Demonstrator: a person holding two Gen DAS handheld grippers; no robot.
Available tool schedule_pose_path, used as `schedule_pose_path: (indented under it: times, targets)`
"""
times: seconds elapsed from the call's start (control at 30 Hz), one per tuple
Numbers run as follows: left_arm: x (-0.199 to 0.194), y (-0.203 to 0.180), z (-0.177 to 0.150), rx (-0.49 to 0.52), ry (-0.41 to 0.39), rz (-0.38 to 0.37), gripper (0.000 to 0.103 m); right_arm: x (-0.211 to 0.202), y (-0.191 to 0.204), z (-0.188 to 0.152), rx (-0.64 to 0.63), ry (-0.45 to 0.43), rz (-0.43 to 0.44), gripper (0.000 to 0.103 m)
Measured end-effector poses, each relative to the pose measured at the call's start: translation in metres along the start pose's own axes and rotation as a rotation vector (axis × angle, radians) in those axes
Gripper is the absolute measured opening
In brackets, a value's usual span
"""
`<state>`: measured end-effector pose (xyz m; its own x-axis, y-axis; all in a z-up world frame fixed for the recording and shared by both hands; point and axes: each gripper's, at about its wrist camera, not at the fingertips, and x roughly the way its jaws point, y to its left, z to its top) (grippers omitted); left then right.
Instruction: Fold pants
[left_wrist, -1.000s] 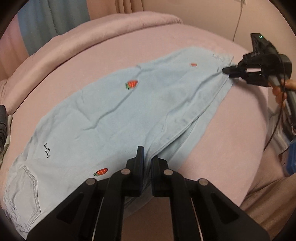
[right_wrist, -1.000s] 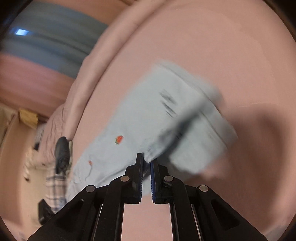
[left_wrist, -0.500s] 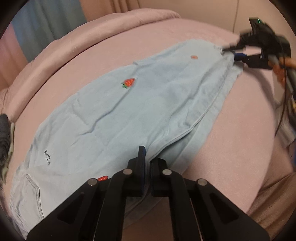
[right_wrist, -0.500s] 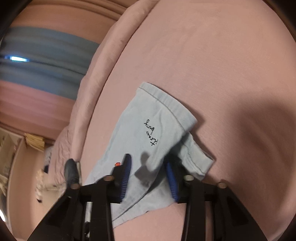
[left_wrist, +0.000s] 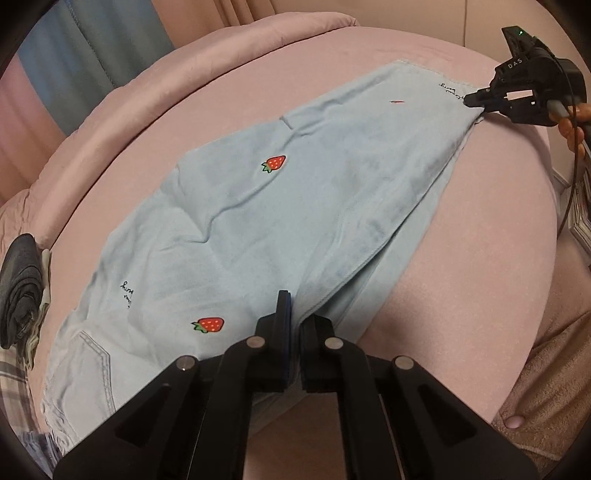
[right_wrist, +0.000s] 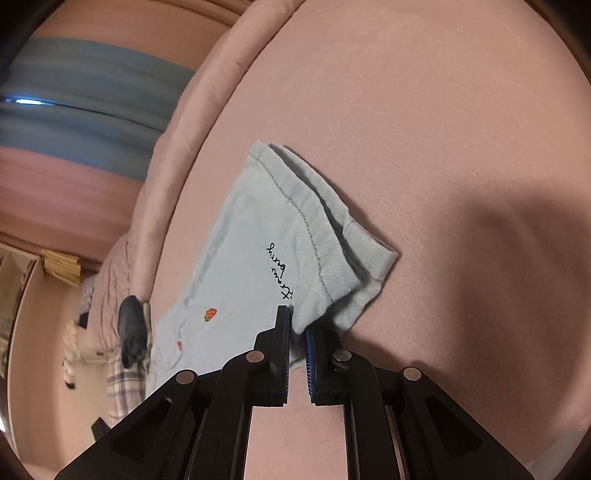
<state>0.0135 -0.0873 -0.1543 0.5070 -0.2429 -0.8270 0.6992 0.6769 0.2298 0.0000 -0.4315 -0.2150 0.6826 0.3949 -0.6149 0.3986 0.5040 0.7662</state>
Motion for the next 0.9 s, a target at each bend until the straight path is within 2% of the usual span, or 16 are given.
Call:
schedule_pose_path:
  times: [0.07,0.13,0.2,0.3,0.37,0.6,0.7,0.77,0.8,0.83,0.87,0.9]
  targets:
    - [-0.004,0.002,-0.001,-0.019,-0.009,-0.011,0.006,-0.005,0.003,0.004,-0.029,0.002,-0.04,0.011]
    - [-0.009,0.003,-0.001,-0.044,-0.023,-0.035,0.009,-0.021,0.005,0.01,-0.051,-0.047,-0.065,0.011]
    - [-0.01,0.003,-0.001,-0.062,-0.031,-0.055,0.012,-0.033,0.011,0.017,-0.094,-0.087,-0.041,0.011]
    - [-0.008,0.001,-0.001,-0.081,-0.03,-0.061,0.012,-0.026,0.011,0.023,-0.099,-0.031,-0.082,0.011]
    - [-0.006,0.001,0.0,-0.101,-0.026,-0.069,0.012,-0.018,0.003,0.022,-0.082,-0.006,-0.072,0.011]
    - [-0.01,-0.004,-0.002,-0.112,-0.031,-0.092,0.013,-0.027,0.001,0.021,-0.111,-0.102,-0.13,0.01]
    - [-0.011,-0.003,-0.003,-0.117,-0.03,-0.093,0.015,-0.025,0.001,0.021,-0.117,-0.081,-0.156,0.01]
    - [-0.018,-0.001,-0.004,-0.127,-0.038,-0.102,0.022,-0.032,0.007,0.02,-0.155,-0.109,-0.198,0.011]
    - [-0.026,0.002,-0.006,-0.144,-0.054,-0.113,0.028,-0.037,0.016,0.019,-0.203,-0.129,-0.268,0.011]
    - [-0.033,0.005,-0.007,-0.16,-0.072,-0.122,0.037,-0.041,0.024,0.018,-0.238,-0.149,-0.321,0.014]
    - [-0.042,0.011,-0.01,-0.187,-0.1,-0.134,0.043,-0.047,0.035,0.016,-0.296,-0.181,-0.379,0.023]
    - [-0.048,0.014,-0.011,-0.206,-0.122,-0.14,0.051,-0.053,0.045,0.014,-0.342,-0.218,-0.428,0.027]
